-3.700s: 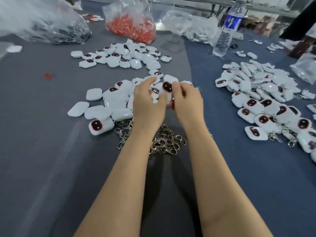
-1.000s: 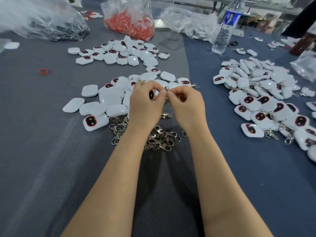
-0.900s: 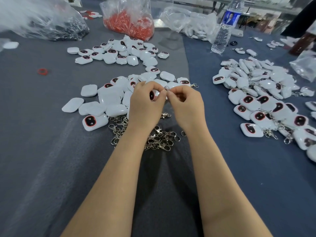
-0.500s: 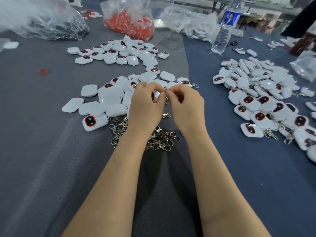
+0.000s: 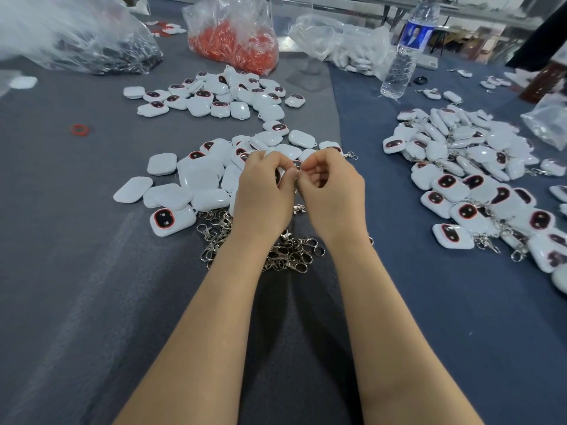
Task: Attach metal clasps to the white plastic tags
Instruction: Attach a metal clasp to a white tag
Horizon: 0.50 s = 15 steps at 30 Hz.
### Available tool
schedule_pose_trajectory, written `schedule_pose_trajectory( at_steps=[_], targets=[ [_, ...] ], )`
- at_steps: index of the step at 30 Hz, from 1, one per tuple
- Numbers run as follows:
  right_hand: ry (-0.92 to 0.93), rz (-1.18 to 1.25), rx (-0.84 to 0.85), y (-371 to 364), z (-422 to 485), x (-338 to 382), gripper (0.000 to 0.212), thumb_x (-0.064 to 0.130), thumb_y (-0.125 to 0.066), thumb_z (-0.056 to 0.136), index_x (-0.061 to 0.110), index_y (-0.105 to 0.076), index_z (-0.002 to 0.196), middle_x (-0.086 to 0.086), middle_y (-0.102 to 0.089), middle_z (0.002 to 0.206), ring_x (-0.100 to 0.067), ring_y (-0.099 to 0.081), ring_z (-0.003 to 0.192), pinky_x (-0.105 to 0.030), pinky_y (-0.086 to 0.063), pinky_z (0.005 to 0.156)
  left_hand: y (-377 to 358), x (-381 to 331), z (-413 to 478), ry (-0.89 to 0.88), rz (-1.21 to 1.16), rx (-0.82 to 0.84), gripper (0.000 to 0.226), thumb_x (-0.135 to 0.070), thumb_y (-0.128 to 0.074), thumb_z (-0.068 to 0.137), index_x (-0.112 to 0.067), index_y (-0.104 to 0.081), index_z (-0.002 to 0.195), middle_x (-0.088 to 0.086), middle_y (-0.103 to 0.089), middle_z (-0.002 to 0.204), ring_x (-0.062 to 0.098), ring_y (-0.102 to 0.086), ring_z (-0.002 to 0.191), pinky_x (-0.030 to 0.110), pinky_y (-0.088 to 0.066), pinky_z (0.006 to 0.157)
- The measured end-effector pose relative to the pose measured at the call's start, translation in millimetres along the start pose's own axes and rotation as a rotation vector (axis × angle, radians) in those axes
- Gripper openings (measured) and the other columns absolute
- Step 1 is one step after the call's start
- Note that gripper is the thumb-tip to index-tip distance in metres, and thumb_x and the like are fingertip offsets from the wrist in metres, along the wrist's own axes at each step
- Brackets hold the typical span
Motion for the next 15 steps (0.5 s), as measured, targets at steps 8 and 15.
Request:
schedule_pose_trajectory(
  at_steps=[8, 15],
  targets=[
    [0.004, -0.007, -0.015, -0.4, -1.1, 0.5, 0.011, 0.003, -0.063, 0.083, 0.013, -0.059, 0.08, 0.004, -0.054, 0.067, -0.001, -0.045, 0.057, -0.009, -0.041, 0.058, 3.7, -8.3, -2.2, -0.082, 0.046, -0.034, 0.009, -0.01, -0.053, 0.092, -0.008, -0.062, 0.092, -0.004, -0.046, 0.097, 0.009, -0.043, 0.078, 0.021, -0.036, 0.069],
    [0.02, 0.004, 0.036, -2.9, -2.0, 0.7, 0.012, 0.002, -0.062, 0.084, 0.013, -0.056, 0.079, 0.006, -0.05, 0.065, 0.001, -0.044, 0.056, -0.008, -0.038, 0.056, 6.0, -8.4, -2.9, -0.096, 0.032, -0.031, 0.009, -0.011, -0.053, 0.092, -0.01, -0.062, 0.092, -0.005, -0.047, 0.097, 0.009, -0.045, 0.079, 0.021, -0.036, 0.069]
  ],
)
Point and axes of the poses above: each hand's wrist, its own z-axis towards the middle knuckle, its own y-axis out of the back of the hand, x = y × z, the point moved 8 cm from there along z, towards the middle knuckle
